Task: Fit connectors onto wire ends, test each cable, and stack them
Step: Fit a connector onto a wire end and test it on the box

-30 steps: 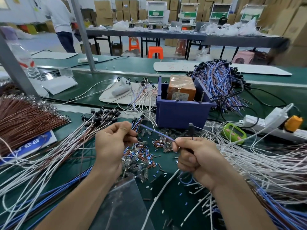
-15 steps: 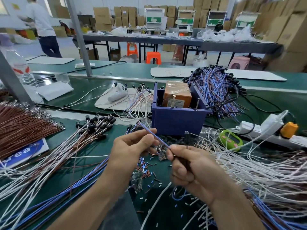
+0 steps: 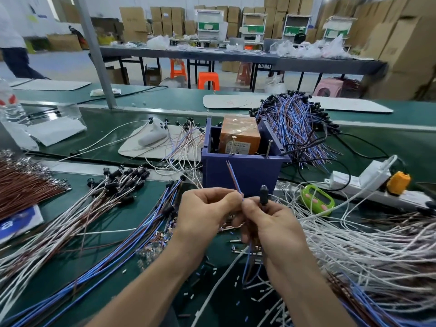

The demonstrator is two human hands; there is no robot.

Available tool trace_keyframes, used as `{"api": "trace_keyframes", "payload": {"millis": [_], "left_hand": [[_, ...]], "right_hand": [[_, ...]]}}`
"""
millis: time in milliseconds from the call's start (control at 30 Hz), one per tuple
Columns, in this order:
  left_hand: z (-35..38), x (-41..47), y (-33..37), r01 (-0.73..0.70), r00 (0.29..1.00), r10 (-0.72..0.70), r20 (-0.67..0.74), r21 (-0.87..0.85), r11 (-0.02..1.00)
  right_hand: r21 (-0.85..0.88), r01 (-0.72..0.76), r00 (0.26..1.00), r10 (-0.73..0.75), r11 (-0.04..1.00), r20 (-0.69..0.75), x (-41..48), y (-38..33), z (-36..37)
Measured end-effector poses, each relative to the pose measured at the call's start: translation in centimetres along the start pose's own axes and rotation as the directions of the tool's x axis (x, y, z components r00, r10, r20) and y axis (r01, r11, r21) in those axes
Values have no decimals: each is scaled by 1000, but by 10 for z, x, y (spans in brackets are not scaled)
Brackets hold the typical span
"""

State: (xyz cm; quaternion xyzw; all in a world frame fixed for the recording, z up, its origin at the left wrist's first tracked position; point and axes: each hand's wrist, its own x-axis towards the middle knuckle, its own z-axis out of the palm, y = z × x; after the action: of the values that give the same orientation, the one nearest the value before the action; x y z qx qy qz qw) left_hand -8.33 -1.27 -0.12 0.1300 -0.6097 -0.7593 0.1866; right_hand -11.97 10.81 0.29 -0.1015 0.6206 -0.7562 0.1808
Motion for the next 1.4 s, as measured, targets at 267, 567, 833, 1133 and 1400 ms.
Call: {"api": "trace_keyframes", "payload": {"millis": [267,567,833,1133,1400], "left_hand": [[5,4,-7,-152,970,165,-180,83,985],[16,25,-7,-141,953,181,-242,171,975],[13,30,-18,-133,958,165,-233,150,980],[13,30,-22,-151,957,175,-232,116,982],[11,34,-21,-170,941,187,-281,84,982]], "right_hand": [[-47,168,943,-174,985,-284,4,8,0],[167,184,899,-97,969,-428,15,-3,-15],[424,61,919,116,904,-378,19,-7,-22],[431,50,917,130,901,-377,20,-8,-24],[377,50,918,106,925,-382,23,-5,-23]]}}
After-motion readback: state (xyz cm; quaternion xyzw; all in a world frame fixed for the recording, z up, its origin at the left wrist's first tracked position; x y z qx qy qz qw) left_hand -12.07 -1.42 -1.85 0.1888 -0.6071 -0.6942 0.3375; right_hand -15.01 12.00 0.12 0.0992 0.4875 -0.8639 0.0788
